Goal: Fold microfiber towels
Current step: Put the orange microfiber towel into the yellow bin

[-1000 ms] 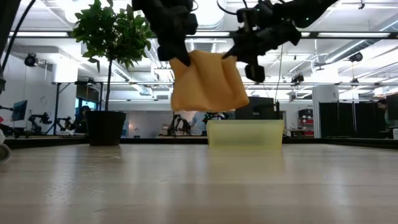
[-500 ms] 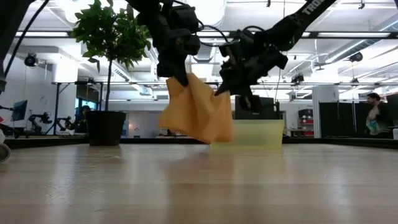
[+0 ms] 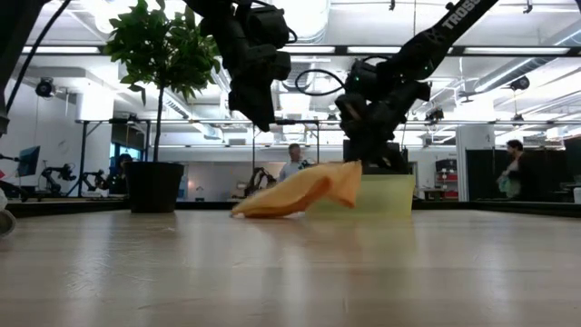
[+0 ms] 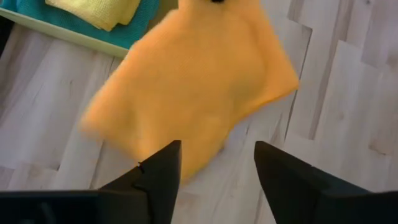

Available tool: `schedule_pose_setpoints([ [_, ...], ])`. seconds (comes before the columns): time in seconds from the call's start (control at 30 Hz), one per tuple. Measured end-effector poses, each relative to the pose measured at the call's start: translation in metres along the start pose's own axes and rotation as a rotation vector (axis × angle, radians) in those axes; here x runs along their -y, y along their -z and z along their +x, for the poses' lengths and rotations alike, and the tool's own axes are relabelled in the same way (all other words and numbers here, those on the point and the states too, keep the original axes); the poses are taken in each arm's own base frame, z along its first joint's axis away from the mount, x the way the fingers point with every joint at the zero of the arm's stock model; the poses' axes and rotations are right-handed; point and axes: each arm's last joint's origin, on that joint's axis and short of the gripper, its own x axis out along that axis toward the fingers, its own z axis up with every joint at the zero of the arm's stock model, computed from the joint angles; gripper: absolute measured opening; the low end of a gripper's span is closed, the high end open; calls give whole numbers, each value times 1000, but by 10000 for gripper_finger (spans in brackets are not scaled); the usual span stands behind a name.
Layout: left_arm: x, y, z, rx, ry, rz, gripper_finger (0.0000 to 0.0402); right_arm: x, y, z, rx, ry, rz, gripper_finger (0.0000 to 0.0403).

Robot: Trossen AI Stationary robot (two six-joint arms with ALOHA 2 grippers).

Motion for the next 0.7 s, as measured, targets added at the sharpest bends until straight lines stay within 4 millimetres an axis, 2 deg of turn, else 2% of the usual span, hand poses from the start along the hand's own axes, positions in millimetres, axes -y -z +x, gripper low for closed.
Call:
schedule_pose_setpoints([
  [0.3,0,-3,0,27,-1,-21,198,5,0,-15,41,144,-131,8],
  [0.7,-1,-1,11,51,1,-37,198,-15,-20,-49,18,419,-365,9],
])
